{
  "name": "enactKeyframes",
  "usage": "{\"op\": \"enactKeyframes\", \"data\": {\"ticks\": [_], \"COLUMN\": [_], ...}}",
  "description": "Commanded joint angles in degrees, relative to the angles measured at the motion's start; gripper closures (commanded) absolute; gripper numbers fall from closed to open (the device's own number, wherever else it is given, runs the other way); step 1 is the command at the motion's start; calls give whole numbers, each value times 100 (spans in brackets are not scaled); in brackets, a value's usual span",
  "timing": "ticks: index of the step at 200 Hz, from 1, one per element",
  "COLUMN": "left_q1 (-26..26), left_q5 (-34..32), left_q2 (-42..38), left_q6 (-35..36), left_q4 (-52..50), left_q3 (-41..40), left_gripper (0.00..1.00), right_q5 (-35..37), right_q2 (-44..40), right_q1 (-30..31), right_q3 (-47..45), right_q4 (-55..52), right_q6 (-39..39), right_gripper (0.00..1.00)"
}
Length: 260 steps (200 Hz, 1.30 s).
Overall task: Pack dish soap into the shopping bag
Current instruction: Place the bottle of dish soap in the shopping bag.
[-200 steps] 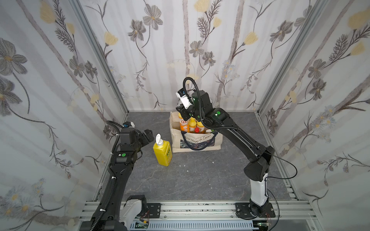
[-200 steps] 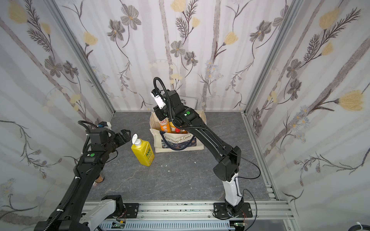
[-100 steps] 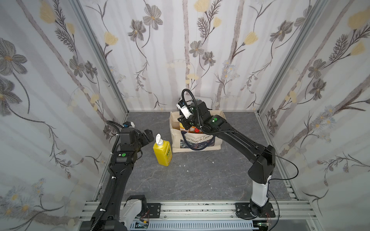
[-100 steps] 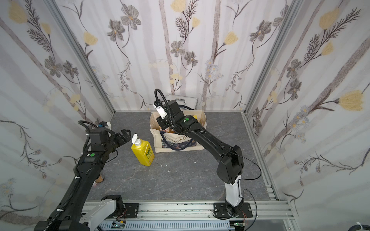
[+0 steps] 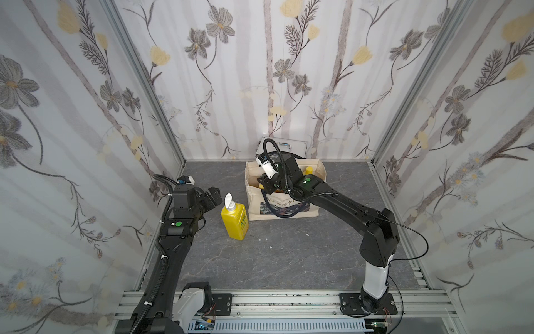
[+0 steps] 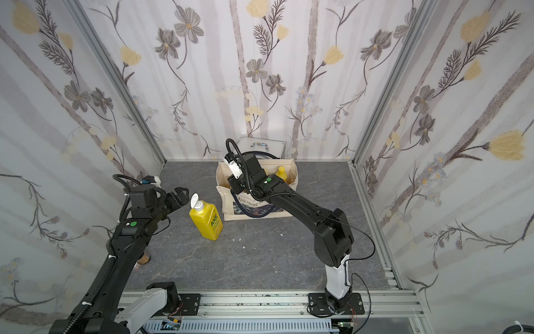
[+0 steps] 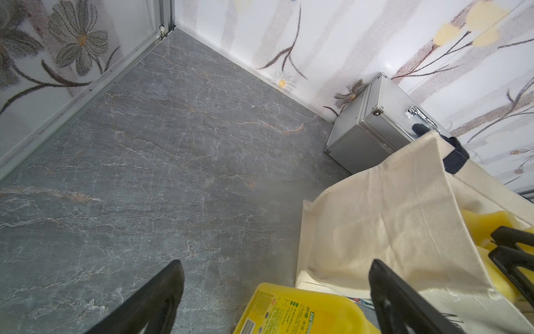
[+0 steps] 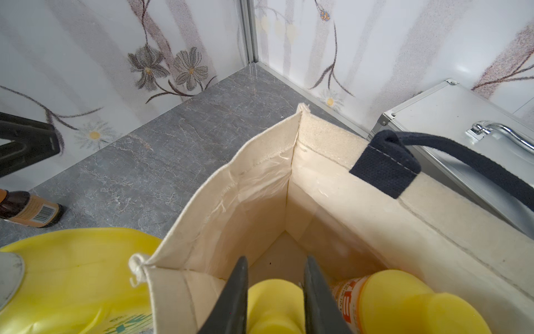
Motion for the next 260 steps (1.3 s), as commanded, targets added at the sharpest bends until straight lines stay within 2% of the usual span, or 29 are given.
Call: {"op": "enactKeyframes", "data": {"ticks": [1, 112, 230, 260], "left_q1": [4, 4, 9, 4], "left_q5": [2, 32, 61, 53], "left_q2": [-22, -4, -4, -13], "left_q6": [0, -14, -13, -19], "left_q4": [86, 103, 113, 110], "left_q3": [-8, -16, -8, -8], "left_gripper": [0, 0, 0, 0], "right_q5": [-55, -197, -215, -171], "right_q2": [-40, 272, 2, -56], "right_q1": [-2, -45, -48, -41], "right_q3": [-30, -216, -531, -452], "right_q4": [802, 836, 741, 605], "right_q6": [35, 175, 251, 222], "right_gripper": [100, 100, 100, 90]}}
